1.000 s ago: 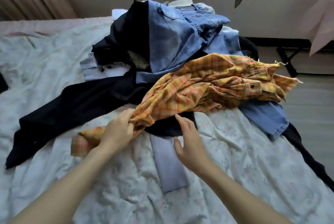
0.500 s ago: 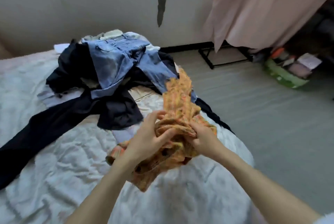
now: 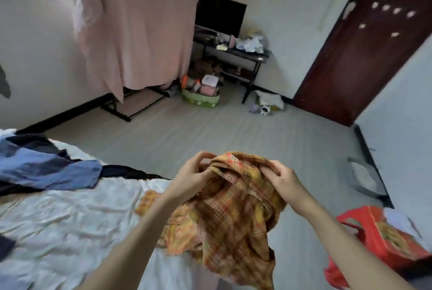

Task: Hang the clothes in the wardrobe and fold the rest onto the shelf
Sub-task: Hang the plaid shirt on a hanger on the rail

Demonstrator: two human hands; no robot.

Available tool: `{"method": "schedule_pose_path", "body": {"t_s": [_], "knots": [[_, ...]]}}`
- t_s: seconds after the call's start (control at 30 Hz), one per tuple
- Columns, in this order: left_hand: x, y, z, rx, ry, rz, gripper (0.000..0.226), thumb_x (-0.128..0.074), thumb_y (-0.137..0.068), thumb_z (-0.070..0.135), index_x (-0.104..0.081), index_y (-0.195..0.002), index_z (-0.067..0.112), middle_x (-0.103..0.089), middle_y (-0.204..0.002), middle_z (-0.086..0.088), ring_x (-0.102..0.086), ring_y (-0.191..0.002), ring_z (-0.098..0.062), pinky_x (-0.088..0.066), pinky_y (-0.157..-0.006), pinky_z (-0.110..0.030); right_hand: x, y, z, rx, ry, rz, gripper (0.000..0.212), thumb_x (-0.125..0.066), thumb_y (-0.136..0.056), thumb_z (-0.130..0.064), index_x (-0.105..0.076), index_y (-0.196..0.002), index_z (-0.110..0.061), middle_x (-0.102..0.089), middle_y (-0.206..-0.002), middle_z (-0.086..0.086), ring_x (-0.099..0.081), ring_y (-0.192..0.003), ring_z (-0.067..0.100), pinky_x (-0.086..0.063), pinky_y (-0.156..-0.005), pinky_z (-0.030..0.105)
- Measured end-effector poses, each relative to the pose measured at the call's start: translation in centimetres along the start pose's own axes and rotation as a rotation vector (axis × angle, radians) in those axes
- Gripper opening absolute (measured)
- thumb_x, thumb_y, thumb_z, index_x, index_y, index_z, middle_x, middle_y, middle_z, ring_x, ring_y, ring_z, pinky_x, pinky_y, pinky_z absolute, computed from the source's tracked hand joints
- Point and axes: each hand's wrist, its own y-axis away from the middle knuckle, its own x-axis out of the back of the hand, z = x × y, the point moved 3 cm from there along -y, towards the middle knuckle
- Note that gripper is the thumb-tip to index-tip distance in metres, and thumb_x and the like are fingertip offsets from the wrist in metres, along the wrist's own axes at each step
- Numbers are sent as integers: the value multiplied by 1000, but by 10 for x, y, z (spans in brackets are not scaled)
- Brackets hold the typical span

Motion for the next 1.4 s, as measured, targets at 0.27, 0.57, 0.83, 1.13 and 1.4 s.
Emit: {"method": "schedule_pose_path", "body": {"t_s": [0.27, 0.57, 0.83, 1.13, 1.4], "knots": [[-230, 6, 142, -90, -13, -558, 9, -58, -88, 15, -58, -82, 21, -60, -83, -6, -54, -76, -20, -42, -71, -30, 181, 149, 90, -214, 59, 91, 14, -53, -94, -20, -67, -95, -25, -70, -83, -15, -61, -77, -5, -46, -62, 5], [-440, 92, 195, -55, -132, -893, 14, -59, -86, 19, -60, -99, 23, -57, -88, 8, -55, -85, -10, -46, -73, -24, 289, 330, 169, -317, -171, 377, 36, -54, -91, -2, -53, -120, -24, -63, -117, -7, -58, -108, 1, -47, -89, 15], [-560, 163, 227, 111, 115, -1202, 12, -66, -73, 16, -58, -80, 10, -60, -74, -7, -61, -66, -19, -49, -60, -27, 314, 414, 206, -315, 49, 734, 40, -56, -91, -12, -45, -123, -33, -58, -118, -13, -54, -113, 0, -43, -99, 24], [-633, 214, 255, -165, 140, -1653, 80, -76, -65, 36, -35, -133, 26, -58, -121, -3, -61, -105, -9, -49, -93, -27, 365, 508, 214, -529, 133, 1417, 6, -58, -87, -17, -54, -87, -21, -61, -83, -6, -59, -84, 13, -46, -77, 30], [-706, 242, 261, -137, 44, -1550, 16, -55, -94, 26, -66, -96, 15, -69, -78, 1, -64, -62, -4, -51, -58, -17, 379, 556, 205, -630, 152, 1594, 25, -60, -87, -35, -61, -97, -12, -67, -88, 5, -63, -76, 6, -49, -70, 20]]}}
